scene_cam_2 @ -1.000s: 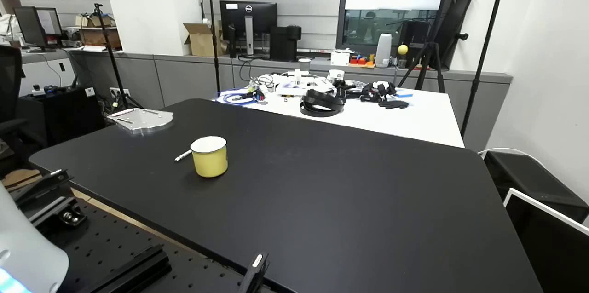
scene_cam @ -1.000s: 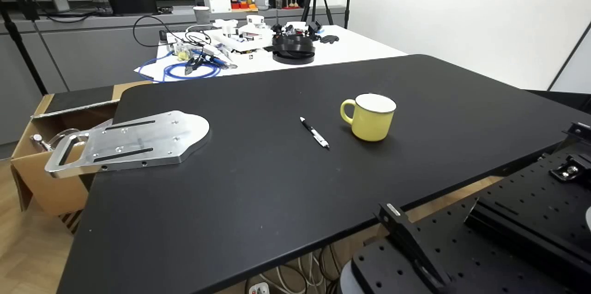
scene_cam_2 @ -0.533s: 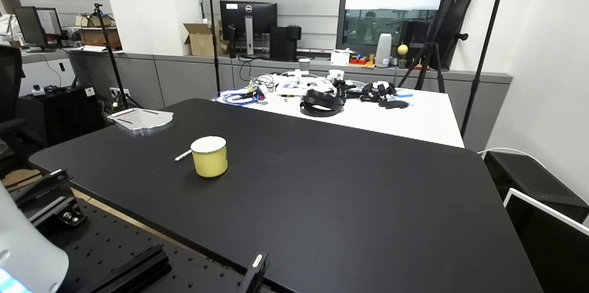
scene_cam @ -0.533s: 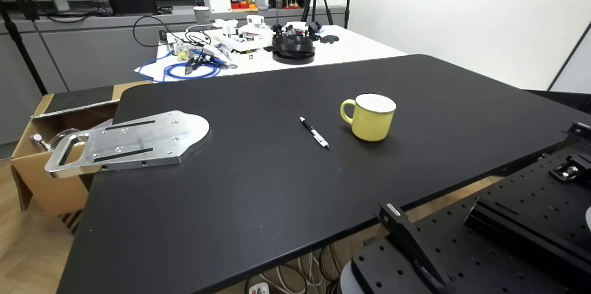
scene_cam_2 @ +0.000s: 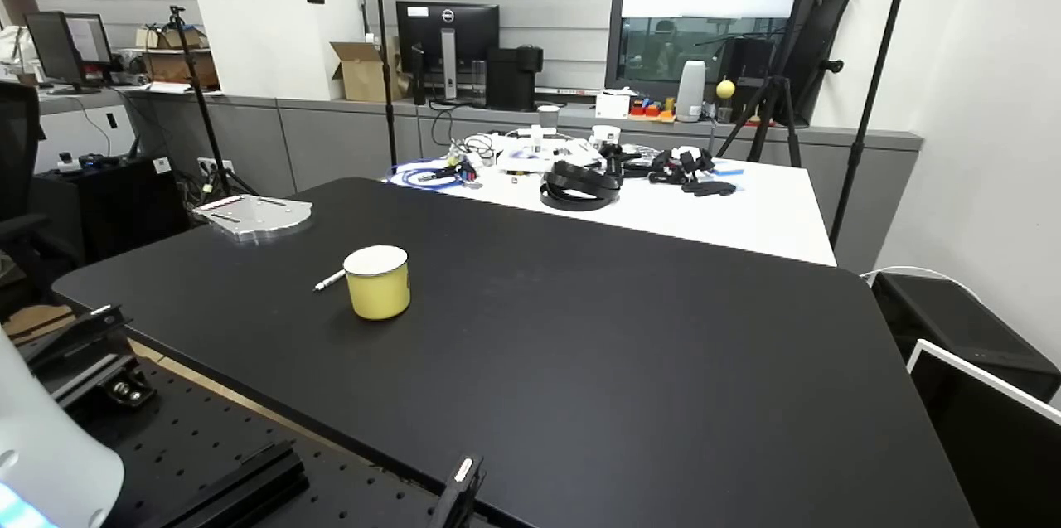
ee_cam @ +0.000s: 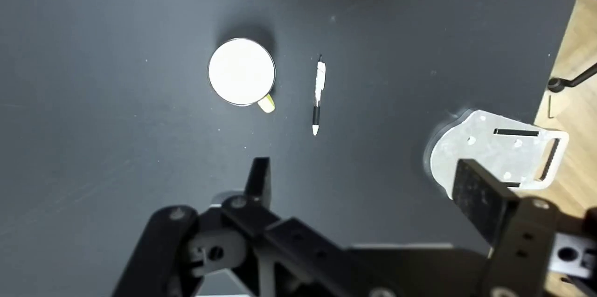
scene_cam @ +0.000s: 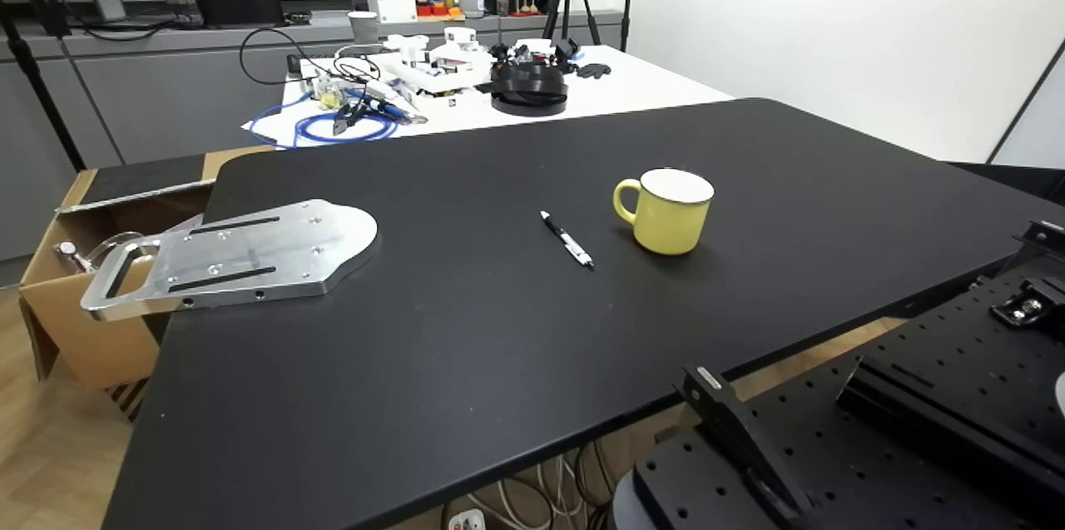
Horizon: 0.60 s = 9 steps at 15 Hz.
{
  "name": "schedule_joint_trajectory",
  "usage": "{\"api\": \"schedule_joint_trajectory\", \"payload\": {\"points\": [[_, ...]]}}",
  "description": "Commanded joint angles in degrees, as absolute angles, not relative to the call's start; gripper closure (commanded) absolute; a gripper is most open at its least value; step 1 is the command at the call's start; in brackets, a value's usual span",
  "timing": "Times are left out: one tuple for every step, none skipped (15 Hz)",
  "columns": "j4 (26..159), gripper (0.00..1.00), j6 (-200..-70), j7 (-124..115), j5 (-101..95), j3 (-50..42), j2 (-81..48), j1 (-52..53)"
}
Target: Put the pen in the mug.
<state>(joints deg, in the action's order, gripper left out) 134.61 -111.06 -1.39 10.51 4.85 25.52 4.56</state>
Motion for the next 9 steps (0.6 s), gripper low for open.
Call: {"api": "schedule_joint_trajectory", "payload": {"points": [[133.51,0.0,-117.5,-6.9,10.84,6.85,19.98,4.7],[133.61,0.0,-120.17,-8.95,10.97,7.44,18.37,4.61],[133.71,0.0,-123.12,-10.92,10.91,8.04,16.74,4.6],[133.61,0.0,-125.28,-13.16,10.59,8.68,15.03,4.58],[133.48,0.0,-127.25,-15.56,10.49,9.21,13.42,4.62],[133.49,0.0,-129.28,-17.95,10.4,9.69,11.7,4.68],[133.32,0.0,-130.45,-20.31,9.76,10.14,10.16,4.67],[133.45,0.0,-132.02,-22.75,9.27,10.55,8.67,4.71],[133.35,0.0,-132.32,-24.25,9.06,10.73,7.3,4.92]]}}
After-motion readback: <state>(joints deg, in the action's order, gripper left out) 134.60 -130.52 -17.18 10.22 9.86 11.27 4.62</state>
